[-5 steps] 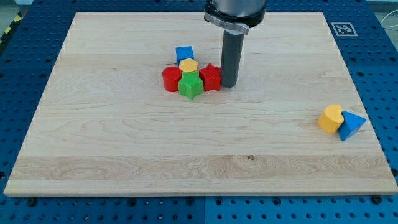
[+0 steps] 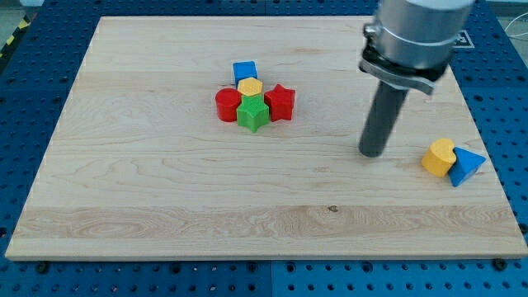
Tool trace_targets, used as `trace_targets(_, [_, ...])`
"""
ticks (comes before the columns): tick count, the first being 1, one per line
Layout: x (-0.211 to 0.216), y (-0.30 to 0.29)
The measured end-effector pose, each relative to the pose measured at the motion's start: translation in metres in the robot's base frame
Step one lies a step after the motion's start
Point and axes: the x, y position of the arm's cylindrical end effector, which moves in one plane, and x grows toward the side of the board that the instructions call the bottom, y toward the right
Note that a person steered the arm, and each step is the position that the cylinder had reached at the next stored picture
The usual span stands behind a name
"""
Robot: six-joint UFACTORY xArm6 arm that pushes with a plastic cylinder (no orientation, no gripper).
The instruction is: Separate yellow heart and blue triangle
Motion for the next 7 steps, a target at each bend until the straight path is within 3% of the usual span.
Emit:
trace_targets(2, [0.051, 0.056])
trace_targets(4, [0.067, 0.131])
trace_targets(7, [0.028, 0.101])
